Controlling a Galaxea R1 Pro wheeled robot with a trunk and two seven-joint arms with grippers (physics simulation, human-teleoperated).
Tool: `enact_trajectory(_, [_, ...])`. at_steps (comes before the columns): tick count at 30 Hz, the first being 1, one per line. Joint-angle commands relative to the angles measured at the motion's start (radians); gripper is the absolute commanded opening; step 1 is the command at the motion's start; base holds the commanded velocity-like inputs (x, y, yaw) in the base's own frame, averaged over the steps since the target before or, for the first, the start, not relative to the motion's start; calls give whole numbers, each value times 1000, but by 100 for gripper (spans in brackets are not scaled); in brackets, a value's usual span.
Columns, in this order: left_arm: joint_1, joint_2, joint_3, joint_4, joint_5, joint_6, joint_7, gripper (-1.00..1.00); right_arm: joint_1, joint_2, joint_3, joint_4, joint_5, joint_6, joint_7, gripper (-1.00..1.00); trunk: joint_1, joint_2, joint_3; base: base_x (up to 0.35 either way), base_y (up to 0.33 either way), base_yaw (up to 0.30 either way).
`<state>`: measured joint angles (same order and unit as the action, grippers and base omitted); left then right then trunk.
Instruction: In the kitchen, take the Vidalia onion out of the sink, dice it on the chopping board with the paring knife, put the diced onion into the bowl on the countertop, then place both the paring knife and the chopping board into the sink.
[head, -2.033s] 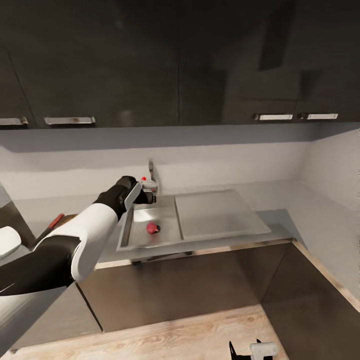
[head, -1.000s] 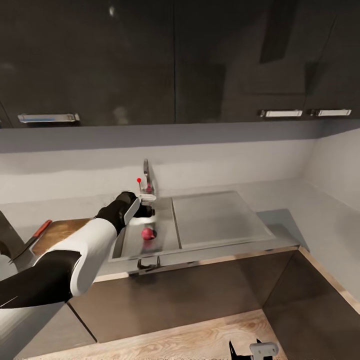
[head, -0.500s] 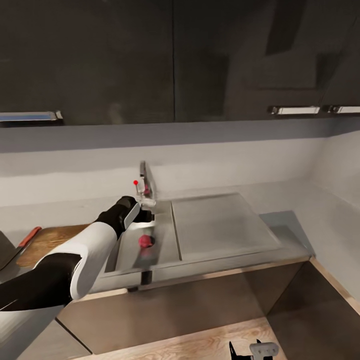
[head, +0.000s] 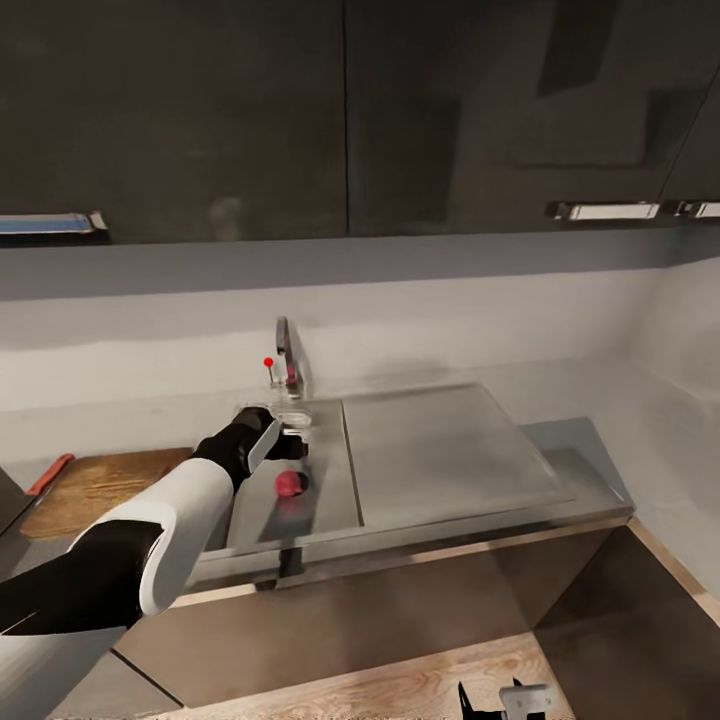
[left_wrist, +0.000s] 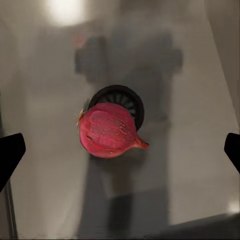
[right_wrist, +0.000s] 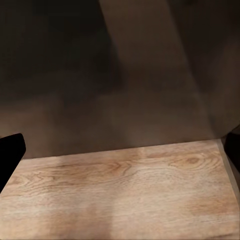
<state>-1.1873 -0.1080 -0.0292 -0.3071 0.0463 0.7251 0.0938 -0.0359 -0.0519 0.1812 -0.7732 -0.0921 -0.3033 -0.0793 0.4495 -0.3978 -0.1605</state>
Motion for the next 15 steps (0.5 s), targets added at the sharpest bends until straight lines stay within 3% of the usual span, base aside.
enact_trajectory(1, [0,0,-3,-1,6,4,6,100,-1,-2,8,0,-10,-3,-8,100,1,-2,-4,1,0,0])
enact_trajectory(7, [4,1,-3,-1,5,4,6,100,-1,-2,8,0,-9,-3,-8,100,1,-2,-13,7,0,0])
enact_trajectory(15, [17,1,-3,-1,4,4,6,100,-1,-2,9,0,-9,-2,-8,100,1,-2,-26,167,0,0])
